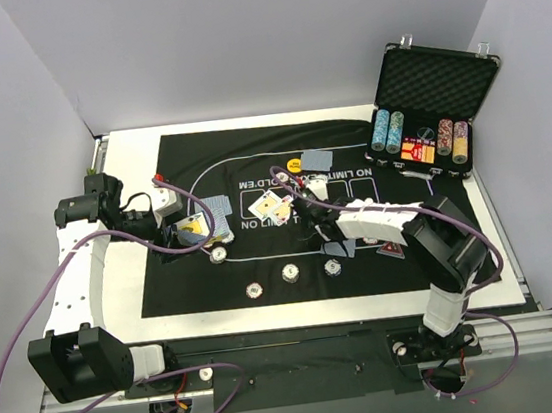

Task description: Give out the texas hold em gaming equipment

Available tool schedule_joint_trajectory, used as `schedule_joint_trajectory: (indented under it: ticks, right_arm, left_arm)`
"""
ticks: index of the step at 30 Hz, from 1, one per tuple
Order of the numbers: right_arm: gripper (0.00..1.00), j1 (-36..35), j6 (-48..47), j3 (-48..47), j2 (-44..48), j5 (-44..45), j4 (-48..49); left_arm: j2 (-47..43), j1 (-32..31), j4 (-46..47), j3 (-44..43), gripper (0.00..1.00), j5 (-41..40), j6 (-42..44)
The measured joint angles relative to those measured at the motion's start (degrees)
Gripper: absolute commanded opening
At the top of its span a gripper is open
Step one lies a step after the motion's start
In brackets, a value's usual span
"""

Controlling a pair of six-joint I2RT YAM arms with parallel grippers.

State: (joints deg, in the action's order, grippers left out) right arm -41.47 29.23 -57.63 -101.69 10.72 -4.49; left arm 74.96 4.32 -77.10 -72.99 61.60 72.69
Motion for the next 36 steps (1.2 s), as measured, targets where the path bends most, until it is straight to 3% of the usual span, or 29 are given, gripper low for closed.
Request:
schedule_joint_trajectory:
  ticks: [6,10,16,21,28,36]
  right_arm:
    - [0.33,0.2,0.76,2.43,3.13,-0.04,-2.32]
    - [0.41,0.2,0.98,-1.9,5.68,-1.75,-6.75]
    - [0.56,0.2,4.26,-15.91,12.63,-10.12,-7.45]
    - [0.64,0.07,9.11,-19.26,16.74,-20.17,-3.17]
    - [0.66,-4.15,13.51,-22.77,11.82,-29.7,-0.76]
    - [0.67,-8.15,16.31,-23.96,7.1,-34.71,1.88]
  left_arm:
    - [0.07,0.02,0.0,-0.02,0.0,0.02,0.02]
    - [0.22,0.04,0.0,-0.02,0.0,0.0,0.02]
    - [0.22,0.04,0.0,-0.02,0.0,0.02,0.02]
    - [0.22,0.02,0.0,-0.02,0.0,0.0,0.04]
    - [0.22,0.02,0.0,-0.02,0.0,0.0,0.02]
    - [0.22,0.02,0.0,-0.04,0.0,-0.02,0.0]
